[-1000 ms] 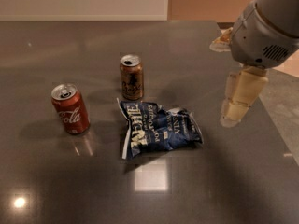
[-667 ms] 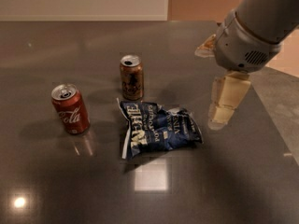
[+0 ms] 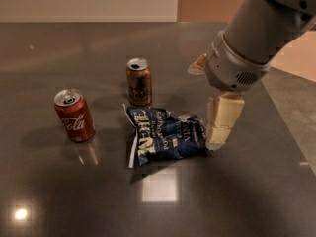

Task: Pick blue chip bag

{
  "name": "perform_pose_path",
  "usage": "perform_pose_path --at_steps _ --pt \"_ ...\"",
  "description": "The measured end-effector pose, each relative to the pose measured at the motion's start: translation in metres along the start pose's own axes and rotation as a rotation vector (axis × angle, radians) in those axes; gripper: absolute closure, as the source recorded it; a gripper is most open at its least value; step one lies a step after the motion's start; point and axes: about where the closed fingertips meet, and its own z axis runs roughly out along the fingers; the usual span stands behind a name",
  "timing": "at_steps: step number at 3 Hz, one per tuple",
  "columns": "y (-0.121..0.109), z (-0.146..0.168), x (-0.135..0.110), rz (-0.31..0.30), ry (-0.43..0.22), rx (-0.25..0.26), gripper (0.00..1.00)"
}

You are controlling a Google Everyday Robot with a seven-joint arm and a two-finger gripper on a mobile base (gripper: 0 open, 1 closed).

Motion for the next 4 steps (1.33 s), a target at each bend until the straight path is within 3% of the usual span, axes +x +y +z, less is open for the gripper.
perform_pose_path --at_steps 4 --pt "0.017 0.054 -0.015 -0.114 0.077 -0.048 0.00"
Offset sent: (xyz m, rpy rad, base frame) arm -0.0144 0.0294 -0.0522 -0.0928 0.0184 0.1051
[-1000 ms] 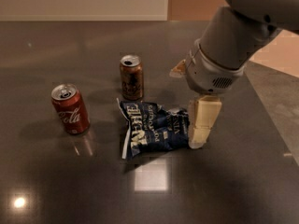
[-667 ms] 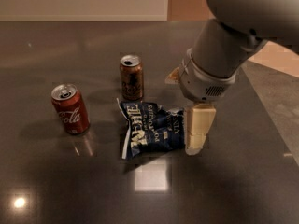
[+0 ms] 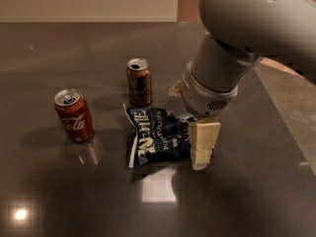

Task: Pick blue chip bag

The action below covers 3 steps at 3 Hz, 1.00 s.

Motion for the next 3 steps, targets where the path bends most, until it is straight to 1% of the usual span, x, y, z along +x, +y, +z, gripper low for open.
perform_pose_path --at_steps 2,3 --pt "-0.002 0.019 -0.001 -0.020 0.014 -0.008 0.00" --pt "-0.010 0.026 0.004 -0.014 0.029 -0.001 0.18"
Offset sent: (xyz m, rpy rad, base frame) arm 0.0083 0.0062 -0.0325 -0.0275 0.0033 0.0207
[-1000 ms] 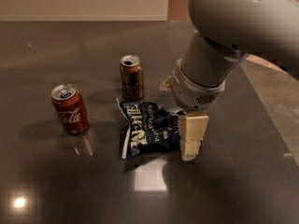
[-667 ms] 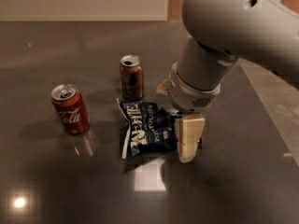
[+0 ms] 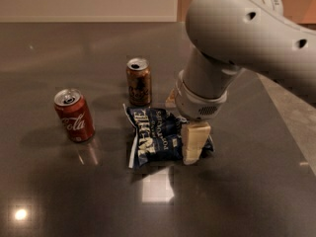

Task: Pick blue chip bag

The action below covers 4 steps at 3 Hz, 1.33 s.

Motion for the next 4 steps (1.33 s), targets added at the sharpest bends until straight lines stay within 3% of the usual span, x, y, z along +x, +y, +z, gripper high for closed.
perform_pose_path --at_steps 2,3,4 --pt "-0.006 -0.002 0.010 0.007 0.004 -0.007 0.65" --pt "-0.007 -0.025 0.012 0.000 -0.016 0.002 0.88" --pt "-0.009 -0.057 0.012 -0.025 -0.040 0.015 1.00"
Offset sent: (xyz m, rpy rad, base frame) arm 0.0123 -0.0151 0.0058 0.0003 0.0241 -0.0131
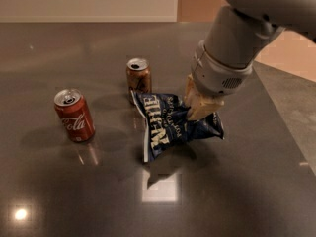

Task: Pick blue chip bag

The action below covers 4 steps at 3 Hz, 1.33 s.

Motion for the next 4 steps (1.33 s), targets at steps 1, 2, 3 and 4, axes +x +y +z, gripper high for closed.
perform_pose_path --at_steps 1,2,3,4 --pt "-0.001 -0.033 -0.003 -0.028 -0.037 0.011 1.00" --pt "0.001 -0.067 -0.009 -0.060 -0.091 0.022 1.00" --pt "-0.001 -0.092 -0.015 -0.087 -0.137 0.032 1.00" --pt "-0.005 -0.115 -0.020 -0.113 -0.174 0.058 1.00"
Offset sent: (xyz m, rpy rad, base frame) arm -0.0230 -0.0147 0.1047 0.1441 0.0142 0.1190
